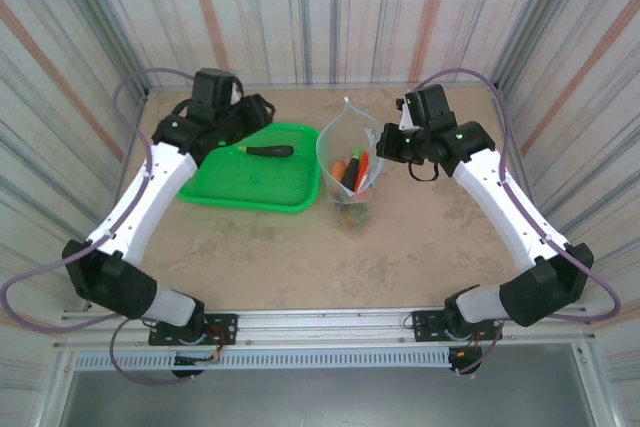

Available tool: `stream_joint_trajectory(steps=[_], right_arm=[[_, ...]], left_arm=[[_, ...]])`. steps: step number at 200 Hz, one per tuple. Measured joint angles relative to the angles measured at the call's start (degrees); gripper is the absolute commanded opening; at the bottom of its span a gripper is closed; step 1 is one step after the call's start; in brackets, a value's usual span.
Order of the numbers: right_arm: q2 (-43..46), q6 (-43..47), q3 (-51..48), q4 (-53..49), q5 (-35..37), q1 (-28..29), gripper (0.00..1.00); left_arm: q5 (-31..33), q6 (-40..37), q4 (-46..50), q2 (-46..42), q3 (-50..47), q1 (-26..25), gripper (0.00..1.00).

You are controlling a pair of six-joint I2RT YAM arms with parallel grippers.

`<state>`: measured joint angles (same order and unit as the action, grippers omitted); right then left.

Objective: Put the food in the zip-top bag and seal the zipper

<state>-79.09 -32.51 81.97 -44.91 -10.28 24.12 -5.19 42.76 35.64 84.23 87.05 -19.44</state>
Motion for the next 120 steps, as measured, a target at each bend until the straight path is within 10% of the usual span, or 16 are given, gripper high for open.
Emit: stream_joint_trajectory(steps=[120], right_arm=[[-0.4,0.0,0.0,0.5,0.0,0.3,0.00]], left_arm=[[5.7,44.0,-15.5,20.5,-12.3,5.3,0.62]])
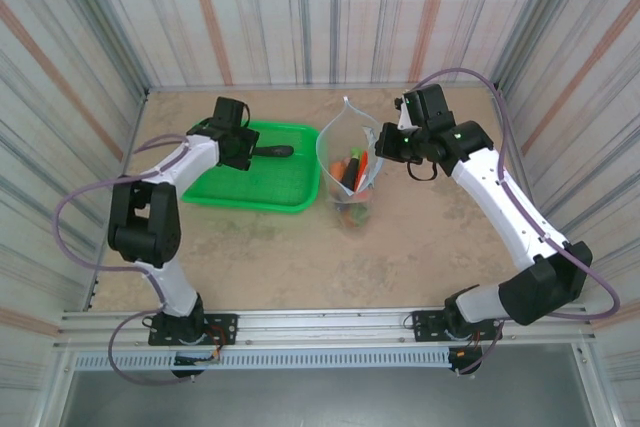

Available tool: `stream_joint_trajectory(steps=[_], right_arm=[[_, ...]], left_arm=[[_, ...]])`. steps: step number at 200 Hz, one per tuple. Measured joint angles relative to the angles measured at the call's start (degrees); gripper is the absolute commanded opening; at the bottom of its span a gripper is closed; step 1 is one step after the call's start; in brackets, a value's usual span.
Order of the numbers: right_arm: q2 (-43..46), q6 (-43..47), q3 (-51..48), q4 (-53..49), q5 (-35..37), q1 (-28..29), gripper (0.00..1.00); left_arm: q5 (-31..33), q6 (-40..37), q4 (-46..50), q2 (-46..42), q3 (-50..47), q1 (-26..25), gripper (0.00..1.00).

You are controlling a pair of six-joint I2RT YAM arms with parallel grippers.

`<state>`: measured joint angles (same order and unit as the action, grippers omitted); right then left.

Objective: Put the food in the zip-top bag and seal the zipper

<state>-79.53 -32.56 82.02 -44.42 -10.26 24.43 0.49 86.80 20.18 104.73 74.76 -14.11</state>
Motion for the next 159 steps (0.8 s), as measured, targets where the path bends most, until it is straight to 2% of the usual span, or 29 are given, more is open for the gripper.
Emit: stream_joint_trajectory(steps=[43,75,92,128,159], right_arm=[[-0.4,0.0,0.9,0.2,0.0,0.0,0.00],[-0.8,0.0,1.0,0.2,0.0,0.0,0.00],[-1.0,0.0,1.2,0.2,0.0,0.0,0.00],[-1.0,0.0,1.5,0.2,0.0,-0.1,0.00],[-1.0,0.0,1.5,0.1,0.0,-0.1,0.00]], left_arm=[[0.4,4.3,-7.2,10.1,1.9,-0.5,0.64],[0.5,5.6,-10.1,11.1,2.9,-0.6,0.61],[0.7,6.0,-10.3,12.0,3.3,-0.6,0.54],[1.0,6.1,-10.4,13.2,4.2,-0.6,0.31],[1.2,5.6,-9.6,13.2,4.2,-0.6,0.23]])
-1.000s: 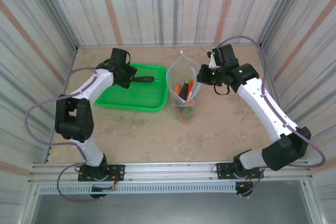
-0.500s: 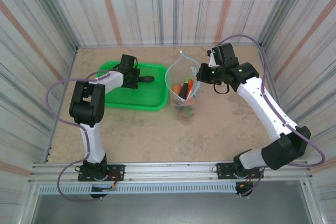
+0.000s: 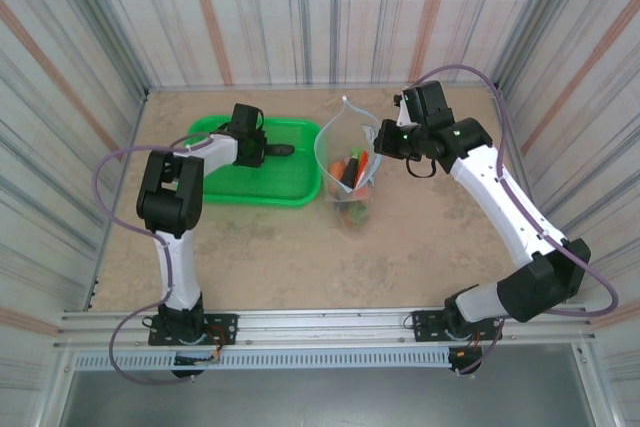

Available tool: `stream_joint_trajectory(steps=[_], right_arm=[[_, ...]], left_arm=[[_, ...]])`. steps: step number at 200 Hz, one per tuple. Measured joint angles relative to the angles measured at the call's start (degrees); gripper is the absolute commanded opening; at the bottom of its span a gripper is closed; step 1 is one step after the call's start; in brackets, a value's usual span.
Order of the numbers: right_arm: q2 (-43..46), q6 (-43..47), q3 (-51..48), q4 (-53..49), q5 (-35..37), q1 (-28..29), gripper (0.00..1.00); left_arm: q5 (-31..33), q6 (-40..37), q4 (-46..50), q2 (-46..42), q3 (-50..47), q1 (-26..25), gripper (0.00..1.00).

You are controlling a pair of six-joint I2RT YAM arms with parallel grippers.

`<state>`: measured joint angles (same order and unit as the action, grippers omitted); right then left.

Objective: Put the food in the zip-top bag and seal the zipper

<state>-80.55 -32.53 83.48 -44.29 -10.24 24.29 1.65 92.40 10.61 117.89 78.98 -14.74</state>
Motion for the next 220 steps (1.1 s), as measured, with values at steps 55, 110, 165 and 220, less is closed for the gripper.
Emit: stream_joint_trajectory(steps=[55,110,165,220], right_arm=[[0.0,0.0,0.0,0.0,0.0,0.0,0.00],[0.2,0.0,0.0,0.0,0.0,0.0,0.00],[2.3,0.0,-0.4,-0.2,0.0,0.2,0.00],[2.4,0.0,-0.9,-0.1,0.0,1.1,0.00]], left_arm=[[-0.8,-2.1,1.0,-2.4,-2.0,1.0,0.19],[-4.9,-4.5,3.1,-13.6,-5.5,2.8,0.17],[-6.4,-9.6,8.8,-29.8,-7.1,2.7,0.16],[-10.1,-18.6,15.0,-37.3,1.0,-3.1,0.16]])
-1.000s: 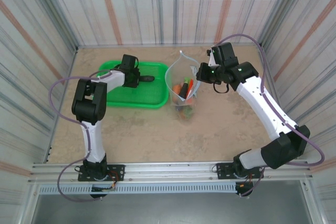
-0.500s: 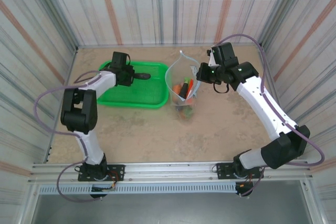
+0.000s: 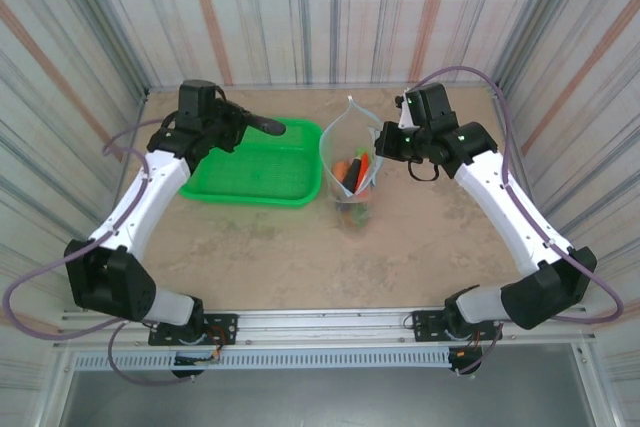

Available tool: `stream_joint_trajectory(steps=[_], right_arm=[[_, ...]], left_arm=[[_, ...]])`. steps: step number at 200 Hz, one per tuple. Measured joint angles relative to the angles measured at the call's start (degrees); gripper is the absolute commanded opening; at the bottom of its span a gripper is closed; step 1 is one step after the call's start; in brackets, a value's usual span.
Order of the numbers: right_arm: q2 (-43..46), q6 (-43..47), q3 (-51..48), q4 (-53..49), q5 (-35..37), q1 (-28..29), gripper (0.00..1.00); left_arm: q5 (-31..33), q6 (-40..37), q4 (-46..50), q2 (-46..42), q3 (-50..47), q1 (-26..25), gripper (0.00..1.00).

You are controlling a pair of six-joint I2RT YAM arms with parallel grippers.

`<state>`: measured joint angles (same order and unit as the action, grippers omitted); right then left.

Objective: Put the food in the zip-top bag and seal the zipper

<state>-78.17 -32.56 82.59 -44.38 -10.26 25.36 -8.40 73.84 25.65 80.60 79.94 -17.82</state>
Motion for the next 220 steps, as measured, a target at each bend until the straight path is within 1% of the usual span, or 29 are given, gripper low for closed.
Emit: stream_joint_trajectory(steps=[37,64,77,95,111,140,167,178,200,212,220], right_arm=[[0.0,0.0,0.0,0.2,0.0,0.2,0.00],[0.0,0.0,0.0,0.2,0.0,0.5,0.00],[0.0,0.0,0.0,0.2,0.1,0.9,0.00],[0.0,0.0,0.0,0.2,0.2,1.0,0.00],[0.0,-0.2,0.0,0.2,0.3,1.0,0.00],[0.4,-0.2,0.0,0.2,0.7,1.0,0.00],[0.7,-0.2,0.0,0.2,1.3,1.0,0.00],[0.7,-0.2,0.0,0.2,1.3,1.0,0.00],[0.7,-0.3,0.0,0.2,1.4,1.0,0.00],[0.7,-0.3,0.0,0.2,1.4,1.0,0.00],[0.7,-0.4,0.0,0.2,1.4,1.0,0.00]], left_arm=[[-1.2,-9.1,4.2,0.6,10.6,-7.6,0.15],[-0.6,-17.2,8.5,5.2,20.9,-12.4,0.15],[0.8,-21.7,11.3,8.9,27.3,-15.4,0.15],[4.9,-28.3,16.2,14.8,36.7,-20.3,0.16],[8.5,-33.0,19.3,18.4,41.5,-24.3,0.17],[14.2,-38.2,23.4,21.4,42.7,-29.2,0.16],[17.8,-40.4,25.2,23.5,42.7,-30.9,0.17],[18.8,-40.9,25.8,24.3,42.7,-31.4,0.21],[20.1,-41.1,27.3,25.9,42.7,-32.4,0.25],[20.4,-41.0,28.4,26.6,42.7,-32.7,0.31],[20.3,-40.9,28.9,26.9,42.5,-32.9,0.37]])
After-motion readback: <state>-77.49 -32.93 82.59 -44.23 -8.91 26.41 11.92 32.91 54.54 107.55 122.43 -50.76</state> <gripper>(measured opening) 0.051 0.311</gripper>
